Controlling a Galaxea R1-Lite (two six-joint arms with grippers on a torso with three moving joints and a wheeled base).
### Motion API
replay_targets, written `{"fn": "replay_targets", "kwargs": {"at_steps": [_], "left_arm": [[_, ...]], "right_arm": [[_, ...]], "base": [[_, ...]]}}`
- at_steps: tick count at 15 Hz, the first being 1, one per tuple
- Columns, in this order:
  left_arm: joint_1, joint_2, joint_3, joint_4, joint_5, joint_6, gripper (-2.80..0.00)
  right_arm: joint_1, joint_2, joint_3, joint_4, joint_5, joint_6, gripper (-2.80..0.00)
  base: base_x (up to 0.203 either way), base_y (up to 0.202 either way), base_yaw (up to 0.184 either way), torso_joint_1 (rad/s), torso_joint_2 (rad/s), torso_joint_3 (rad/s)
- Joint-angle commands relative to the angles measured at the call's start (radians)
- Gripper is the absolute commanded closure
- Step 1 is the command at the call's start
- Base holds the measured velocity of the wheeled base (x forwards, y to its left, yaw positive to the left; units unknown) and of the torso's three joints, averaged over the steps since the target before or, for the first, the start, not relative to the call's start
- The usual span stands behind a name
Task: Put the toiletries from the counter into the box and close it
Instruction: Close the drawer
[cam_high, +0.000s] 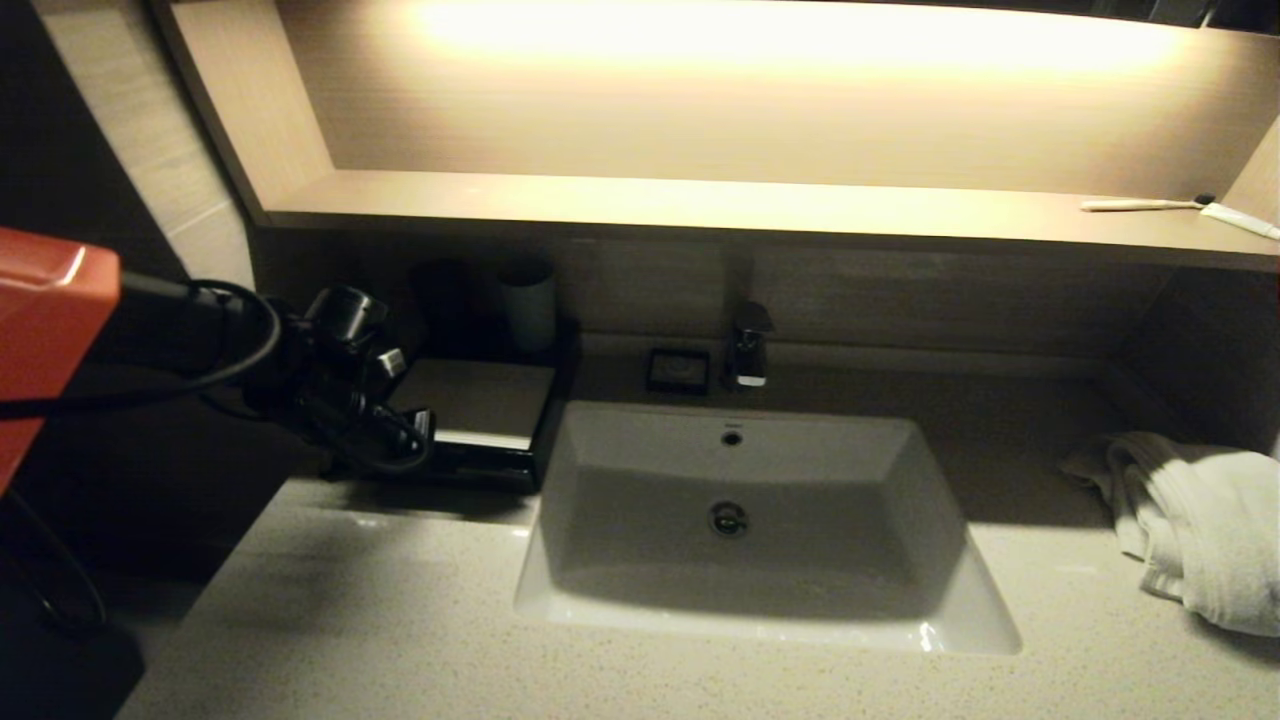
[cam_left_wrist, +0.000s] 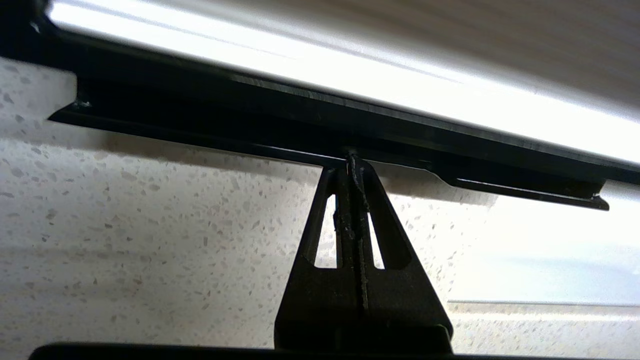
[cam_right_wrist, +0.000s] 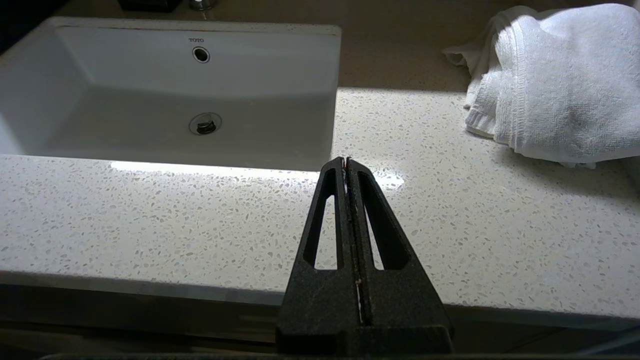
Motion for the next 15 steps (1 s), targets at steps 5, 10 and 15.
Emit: {"fn": "replay_targets", "kwargs": {"at_steps": [5,10,15], "left_arm": [[0.000,0.004,-0.027,0.003,0.001,-0.043,0.00],[0.000,0.003,-0.031,0.003,0.000,-0.045,0.00],[0.000,-0.025,-0.017,0.016,0.002,-0.043,0.00]], "right_arm": [[0.000,0.000,0.000,0.000,0.000,0.000,0.00],[0.000,0.000,0.000,0.000,0.000,0.000,0.00],[0.000,0.000,0.000,0.000,0.000,0.000,0.00]], "base": [[0.000,0.000,0.000,0.000,0.00,0.000],[0.000,0.000,0.000,0.000,0.00,0.000],[0.000,0.000,0.000,0.000,0.00,0.000]]}}
